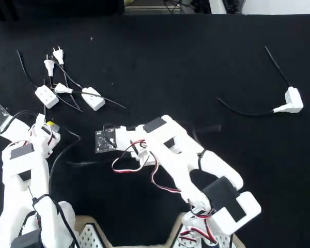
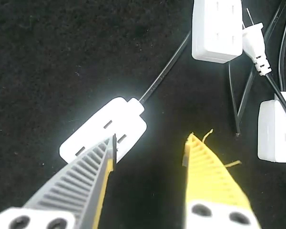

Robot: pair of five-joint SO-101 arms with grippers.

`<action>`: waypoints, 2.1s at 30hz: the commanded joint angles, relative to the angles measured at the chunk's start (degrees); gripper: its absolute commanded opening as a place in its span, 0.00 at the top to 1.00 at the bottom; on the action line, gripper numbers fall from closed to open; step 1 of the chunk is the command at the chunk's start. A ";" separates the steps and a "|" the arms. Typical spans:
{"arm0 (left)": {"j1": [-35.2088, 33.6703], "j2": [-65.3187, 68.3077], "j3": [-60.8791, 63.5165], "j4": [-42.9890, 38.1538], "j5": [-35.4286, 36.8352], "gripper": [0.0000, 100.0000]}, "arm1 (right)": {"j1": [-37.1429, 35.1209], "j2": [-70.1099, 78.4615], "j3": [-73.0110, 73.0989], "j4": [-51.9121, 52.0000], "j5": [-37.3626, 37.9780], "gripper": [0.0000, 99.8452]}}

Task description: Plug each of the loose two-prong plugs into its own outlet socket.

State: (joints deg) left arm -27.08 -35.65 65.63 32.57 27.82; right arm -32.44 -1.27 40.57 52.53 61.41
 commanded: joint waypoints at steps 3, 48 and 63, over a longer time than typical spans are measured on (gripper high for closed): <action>-0.31 -1.32 -3.12 -0.79 0.53 0.76 | 4.48 -2.51 -3.21 5.71 -4.92 0.99; 7.08 -1.23 -1.45 -0.97 0.18 0.76 | 61.80 33.71 -92.18 43.16 -42.11 0.99; 14.55 -1.41 -0.31 -1.67 -7.21 0.76 | 55.82 49.98 -105.63 43.43 -50.64 0.99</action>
State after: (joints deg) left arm -14.51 -35.65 65.63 32.57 22.37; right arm 24.88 49.63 -60.44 95.43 14.02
